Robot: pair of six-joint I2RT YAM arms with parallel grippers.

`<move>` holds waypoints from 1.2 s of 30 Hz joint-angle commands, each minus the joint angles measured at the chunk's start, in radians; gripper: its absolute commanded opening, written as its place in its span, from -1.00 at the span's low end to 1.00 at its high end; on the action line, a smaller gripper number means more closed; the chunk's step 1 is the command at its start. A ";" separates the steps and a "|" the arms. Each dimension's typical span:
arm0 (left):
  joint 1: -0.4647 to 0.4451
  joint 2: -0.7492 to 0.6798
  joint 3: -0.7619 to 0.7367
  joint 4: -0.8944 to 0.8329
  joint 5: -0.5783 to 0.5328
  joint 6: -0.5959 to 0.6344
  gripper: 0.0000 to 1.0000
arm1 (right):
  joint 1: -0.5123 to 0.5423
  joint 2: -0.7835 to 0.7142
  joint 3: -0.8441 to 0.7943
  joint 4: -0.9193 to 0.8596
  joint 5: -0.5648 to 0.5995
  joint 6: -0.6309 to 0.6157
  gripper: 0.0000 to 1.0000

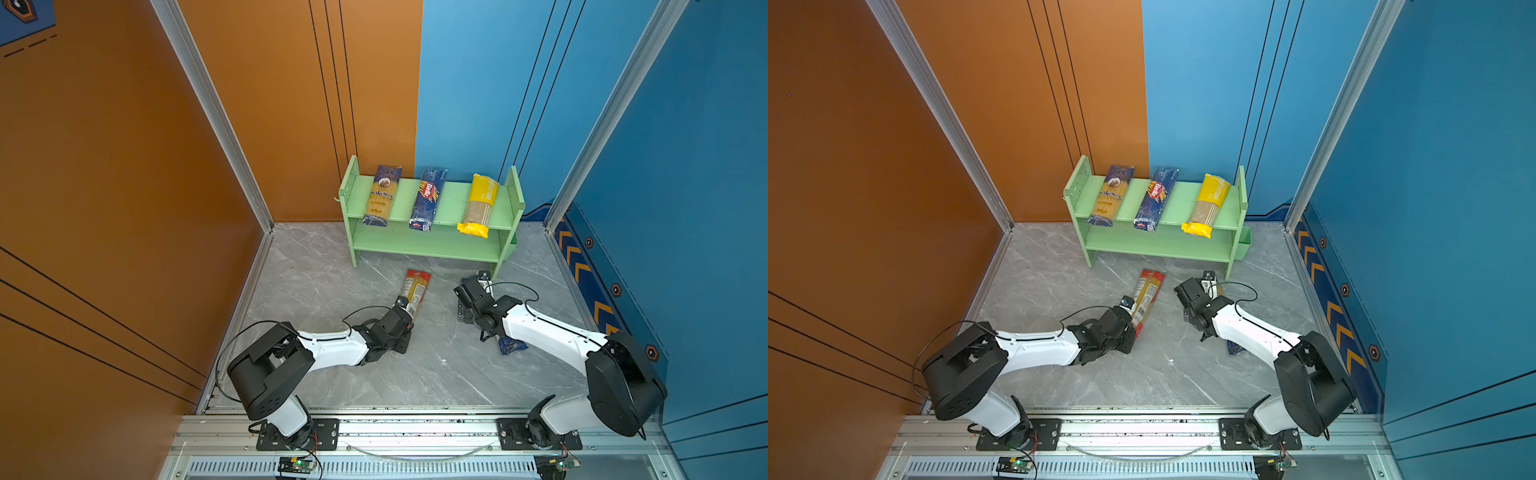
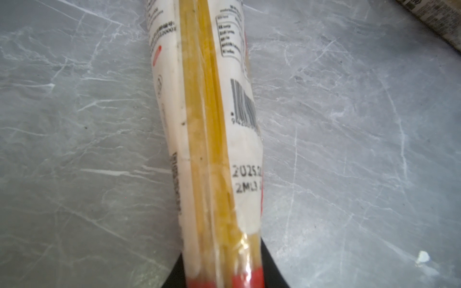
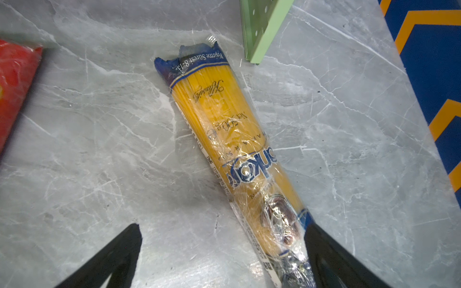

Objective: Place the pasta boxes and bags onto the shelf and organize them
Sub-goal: 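Lift the red-and-white bag upright with the left gripper and draw it back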

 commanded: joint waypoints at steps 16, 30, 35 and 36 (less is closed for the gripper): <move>0.008 -0.261 -0.159 0.034 -0.156 -0.017 -1.00 | -0.009 -0.027 -0.019 0.004 -0.016 -0.007 1.00; 0.023 -0.437 -0.188 -0.019 -0.204 0.007 -1.00 | -0.011 -0.026 -0.022 0.003 -0.022 -0.011 1.00; 0.026 -0.469 -0.191 -0.049 -0.231 0.012 -1.00 | -0.012 -0.031 -0.025 0.003 -0.019 -0.013 1.00; 0.026 -0.478 -0.192 -0.051 -0.232 0.012 -1.00 | -0.013 -0.032 -0.025 0.003 -0.018 -0.012 1.00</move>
